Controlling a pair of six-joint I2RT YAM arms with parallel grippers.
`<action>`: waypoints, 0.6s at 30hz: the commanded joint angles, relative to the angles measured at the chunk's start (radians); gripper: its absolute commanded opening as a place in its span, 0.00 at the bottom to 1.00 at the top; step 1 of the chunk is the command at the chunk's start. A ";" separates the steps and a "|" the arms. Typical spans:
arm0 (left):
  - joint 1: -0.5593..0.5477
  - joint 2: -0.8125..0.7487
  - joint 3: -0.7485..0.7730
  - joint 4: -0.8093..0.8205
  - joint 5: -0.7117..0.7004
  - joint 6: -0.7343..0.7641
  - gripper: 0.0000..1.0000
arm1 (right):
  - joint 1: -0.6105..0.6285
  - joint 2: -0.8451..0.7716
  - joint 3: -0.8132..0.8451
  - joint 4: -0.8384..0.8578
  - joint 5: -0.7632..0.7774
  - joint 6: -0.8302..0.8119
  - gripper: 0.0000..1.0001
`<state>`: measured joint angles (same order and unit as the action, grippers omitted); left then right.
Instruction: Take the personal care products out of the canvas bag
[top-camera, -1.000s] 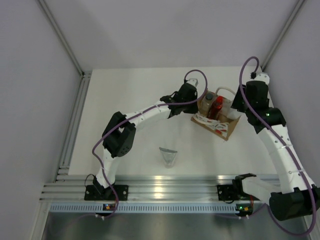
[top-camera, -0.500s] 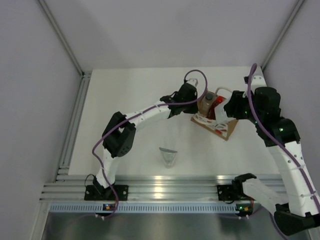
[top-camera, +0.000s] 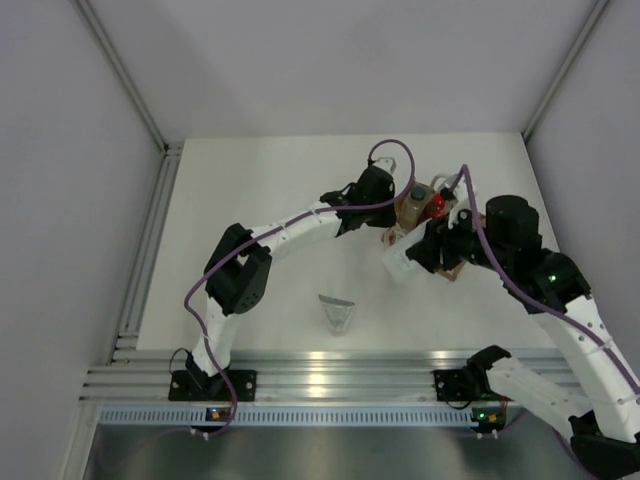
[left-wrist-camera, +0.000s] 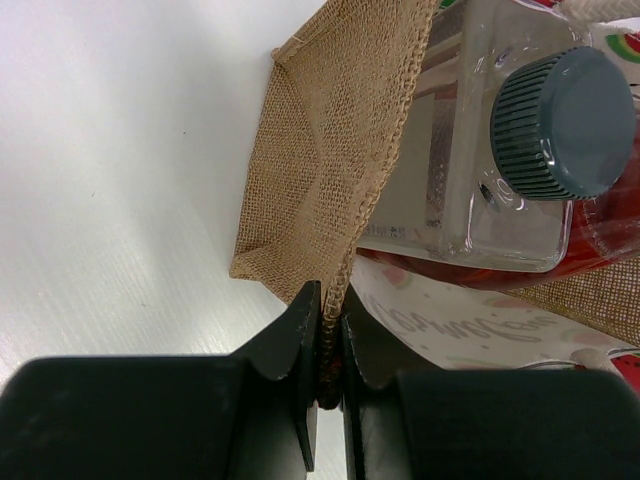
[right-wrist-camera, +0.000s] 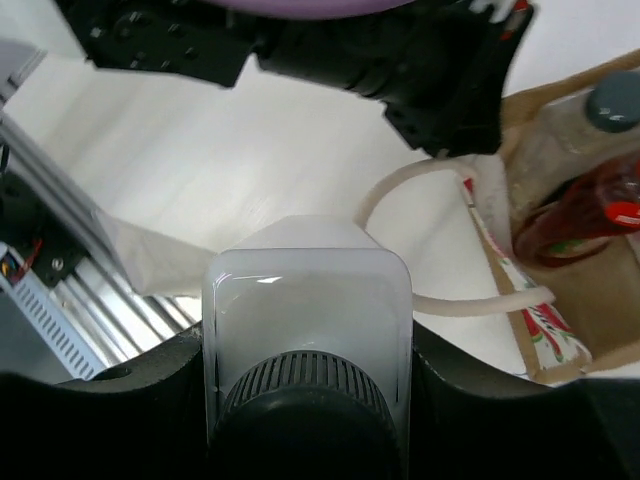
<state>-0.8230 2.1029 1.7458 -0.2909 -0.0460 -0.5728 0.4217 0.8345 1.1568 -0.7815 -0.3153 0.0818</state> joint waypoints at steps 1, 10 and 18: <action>0.007 -0.064 0.008 -0.013 -0.009 -0.001 0.00 | 0.115 0.000 -0.014 0.200 -0.018 -0.060 0.00; 0.007 -0.066 0.009 -0.013 -0.014 0.005 0.00 | 0.357 0.122 -0.147 0.358 0.249 -0.145 0.00; 0.007 -0.061 0.009 -0.013 -0.018 0.013 0.00 | 0.440 0.307 -0.212 0.438 0.259 -0.175 0.00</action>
<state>-0.8227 2.1029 1.7458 -0.2913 -0.0467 -0.5724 0.8310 1.1358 0.9367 -0.5598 -0.0559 -0.0654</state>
